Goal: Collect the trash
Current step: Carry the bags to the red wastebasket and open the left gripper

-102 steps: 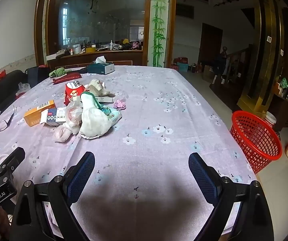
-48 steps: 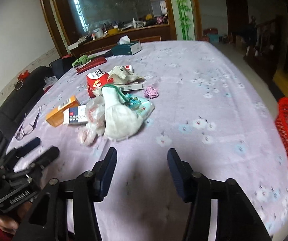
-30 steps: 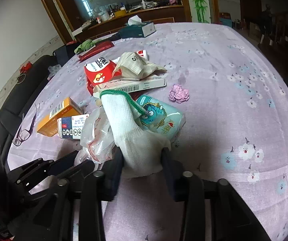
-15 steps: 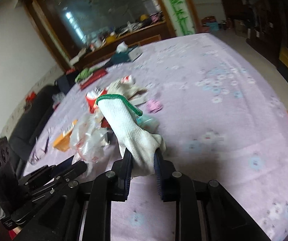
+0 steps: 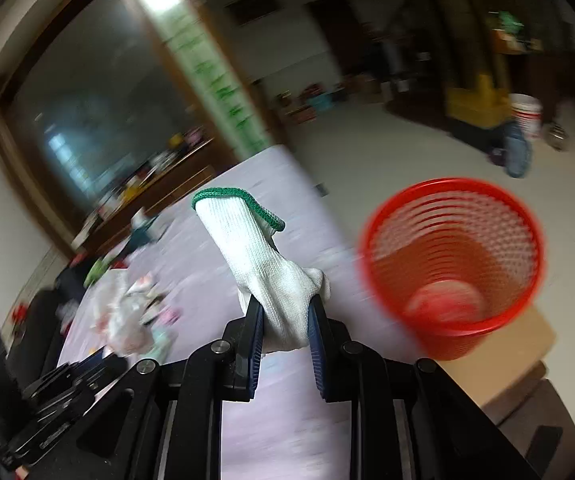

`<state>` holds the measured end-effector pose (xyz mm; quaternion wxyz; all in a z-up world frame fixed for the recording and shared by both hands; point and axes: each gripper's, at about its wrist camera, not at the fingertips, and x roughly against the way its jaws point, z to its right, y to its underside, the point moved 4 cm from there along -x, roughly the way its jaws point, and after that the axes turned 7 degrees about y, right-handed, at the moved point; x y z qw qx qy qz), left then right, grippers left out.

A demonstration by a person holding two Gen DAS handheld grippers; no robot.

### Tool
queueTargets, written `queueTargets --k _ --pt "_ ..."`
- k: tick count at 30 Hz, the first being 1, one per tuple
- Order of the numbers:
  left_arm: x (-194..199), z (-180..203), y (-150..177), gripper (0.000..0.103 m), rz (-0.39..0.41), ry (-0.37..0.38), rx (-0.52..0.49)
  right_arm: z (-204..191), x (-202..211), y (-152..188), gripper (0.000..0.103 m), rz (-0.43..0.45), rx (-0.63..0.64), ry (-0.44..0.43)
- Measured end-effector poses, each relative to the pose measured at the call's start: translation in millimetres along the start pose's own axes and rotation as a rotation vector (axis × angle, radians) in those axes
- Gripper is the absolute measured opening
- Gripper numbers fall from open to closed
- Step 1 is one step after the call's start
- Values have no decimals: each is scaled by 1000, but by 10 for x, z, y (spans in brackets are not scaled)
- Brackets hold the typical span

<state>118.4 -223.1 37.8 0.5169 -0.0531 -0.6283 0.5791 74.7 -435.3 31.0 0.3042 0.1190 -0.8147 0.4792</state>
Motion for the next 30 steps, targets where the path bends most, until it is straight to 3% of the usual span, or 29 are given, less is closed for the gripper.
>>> queueTargets --k 6,14,15,17,18,23,30 --pt "-604 600 -401 24 -32 120 -34 680 37 -340 23 51 -101 127" --pt "-1508 1183 -666 24 -104 155 -87 1289 -90 -610 27 51 -190 208" --pt "-1595 1195 -669 29 -106 150 -85 1330 -115 -628 30 50 -192 212" --pt "-1731 1224 -681 50 -112 140 -72 1380 -167 -648 38 37 -189 218" --pt "-1753 1222 -684 59 -108 132 -67 1386 -170 -649 43 36 -186 219" --pt "-1484 1092 -569 59 -69 110 -72 1303 -31 -556 45 73 -137 220" --pt "-853 701 -386 70 9 30 -42 732 33 -266 50 42 -40 102"
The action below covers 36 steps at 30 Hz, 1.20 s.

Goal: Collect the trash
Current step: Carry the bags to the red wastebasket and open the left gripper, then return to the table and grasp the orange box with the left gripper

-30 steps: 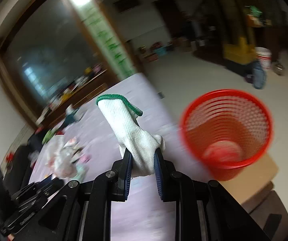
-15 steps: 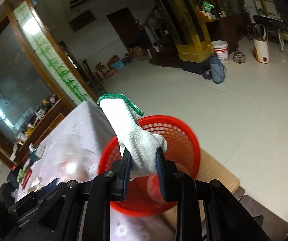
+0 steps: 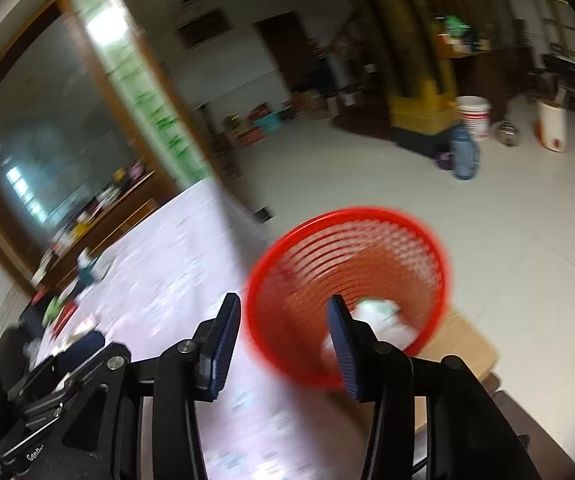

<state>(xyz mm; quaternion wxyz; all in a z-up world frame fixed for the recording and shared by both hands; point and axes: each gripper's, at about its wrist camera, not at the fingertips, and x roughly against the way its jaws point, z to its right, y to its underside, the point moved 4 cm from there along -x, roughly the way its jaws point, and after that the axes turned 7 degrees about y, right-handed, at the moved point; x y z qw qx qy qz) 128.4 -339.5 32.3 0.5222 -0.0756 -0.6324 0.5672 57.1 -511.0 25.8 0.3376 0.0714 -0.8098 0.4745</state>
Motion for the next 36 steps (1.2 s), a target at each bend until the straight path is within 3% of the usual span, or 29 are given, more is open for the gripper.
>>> queueTargets --k 9,16,23,29,33,36 --pt "877 -641 382 74 58 -101 80 -961 -51 512 56 -79 175 -130" --pt "1341 -1170 734 74 76 -174 166 -1482 -111 912 57 -145 279 -177" --pt "1728 -1705 1057 74 87 -274 249 -1772 -153 1190 60 -194 366 -197" --pt "2222 -2365 1288 74 122 -438 335 -1920 -183 1320 60 -221 406 -219" --pt "2420 -2804 1424 74 82 -529 352 -2001 -187 1368 60 -225 424 -228" --pt "2390 -3077 1502 74 22 -538 354 -2040 -201 1391 60 -232 433 -231"
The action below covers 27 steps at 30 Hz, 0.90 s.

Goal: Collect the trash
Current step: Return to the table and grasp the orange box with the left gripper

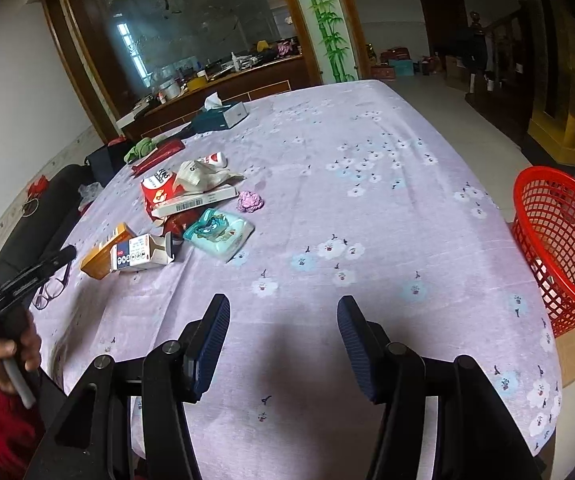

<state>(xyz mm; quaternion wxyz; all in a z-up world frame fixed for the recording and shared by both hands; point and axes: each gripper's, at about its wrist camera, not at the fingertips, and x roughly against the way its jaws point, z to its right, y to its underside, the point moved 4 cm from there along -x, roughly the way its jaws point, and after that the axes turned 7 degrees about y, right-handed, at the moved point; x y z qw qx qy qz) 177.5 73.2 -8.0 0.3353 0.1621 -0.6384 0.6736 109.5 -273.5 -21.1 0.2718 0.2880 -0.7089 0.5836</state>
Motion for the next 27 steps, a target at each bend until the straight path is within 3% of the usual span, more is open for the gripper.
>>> queueTargets --k 5,8,13,17,22,27 --pt "-338 -55 30 74 -100 20 -101 -57 -42 3 60 -18 14 -12" --pt "-461 -48 6 71 -118 14 -136 -100 -41 -12 60 -19 30 -11" --pt "-698 -58 -32 41 -175 60 -129 -234 -75 -36 60 -39 63 -36" --pt "-878 -58 -11 34 -213 87 -94 -407 -135 -98 60 -69 107 -93" --pt "-849 -104 0 23 -189 71 -11 -731 -241 -260 60 -89 206 -148" --pt "-608 -128 65 22 -128 50 67 -1146 -498 -434 60 -141 311 -210"
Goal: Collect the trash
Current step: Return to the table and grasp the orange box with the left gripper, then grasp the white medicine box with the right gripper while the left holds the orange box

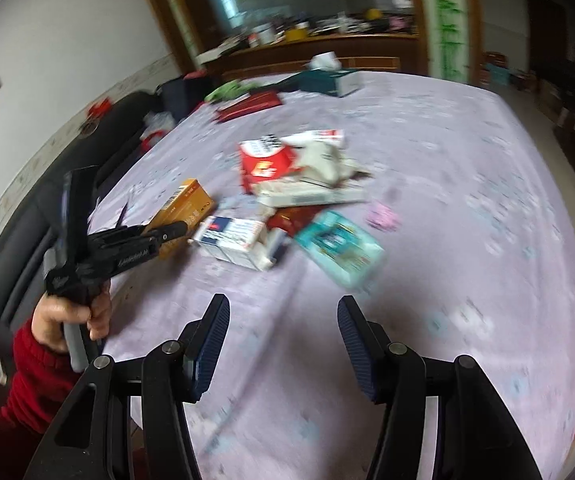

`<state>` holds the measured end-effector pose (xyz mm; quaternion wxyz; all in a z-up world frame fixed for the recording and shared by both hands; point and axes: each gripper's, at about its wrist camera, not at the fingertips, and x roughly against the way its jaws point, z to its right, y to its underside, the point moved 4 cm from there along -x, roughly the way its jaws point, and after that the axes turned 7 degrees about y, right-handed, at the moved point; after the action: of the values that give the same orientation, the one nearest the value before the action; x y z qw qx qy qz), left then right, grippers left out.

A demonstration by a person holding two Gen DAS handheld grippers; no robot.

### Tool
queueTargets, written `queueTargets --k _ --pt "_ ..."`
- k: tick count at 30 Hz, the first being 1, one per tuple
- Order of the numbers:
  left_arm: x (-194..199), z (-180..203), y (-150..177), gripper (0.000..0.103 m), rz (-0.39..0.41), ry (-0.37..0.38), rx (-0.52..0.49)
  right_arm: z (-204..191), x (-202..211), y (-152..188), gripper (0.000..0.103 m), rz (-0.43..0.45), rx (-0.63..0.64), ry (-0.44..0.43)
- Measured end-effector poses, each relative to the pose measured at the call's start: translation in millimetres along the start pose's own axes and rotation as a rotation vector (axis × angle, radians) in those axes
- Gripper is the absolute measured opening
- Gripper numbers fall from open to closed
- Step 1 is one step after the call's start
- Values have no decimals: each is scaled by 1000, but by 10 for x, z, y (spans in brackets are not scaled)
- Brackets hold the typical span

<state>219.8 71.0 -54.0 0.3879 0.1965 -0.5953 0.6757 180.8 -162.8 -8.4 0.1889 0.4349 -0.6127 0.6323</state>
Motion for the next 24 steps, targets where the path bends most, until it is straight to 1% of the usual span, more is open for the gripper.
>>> queueTargets --k 4,6,8,10,13,15,18,21,23,24 --pt "241 9 101 22 63 -6 39 -295 -310 -297 60 -36 83 -75" --pt "300 23 144 22 74 -11 35 -436 -463 -432 61 -42 116 -104" --pt "361 31 187 22 87 -25 29 -562 -643 -552 61 -60 152 -118" --pt "408 16 211 22 94 -10 39 -641 -791 -626 61 -68 176 -125" --pt "445 -19 230 22 101 12 57 -679 -1040 -730 61 -90 183 -104" --pt "467 -35 243 22 104 16 58 -666 -1180 -760 61 -123 181 -110" --pt "488 -41 267 22 109 22 56 -598 -1320 -708 61 -190 165 -137" --pt "491 -39 279 22 111 34 55 -610 -1314 -601 61 -232 190 -147" --pt "503 -42 281 22 117 38 54 -665 -1250 -519 61 -238 219 -164" --pt "504 -44 281 22 118 40 53 -698 -1210 -473 62 -233 240 -158"
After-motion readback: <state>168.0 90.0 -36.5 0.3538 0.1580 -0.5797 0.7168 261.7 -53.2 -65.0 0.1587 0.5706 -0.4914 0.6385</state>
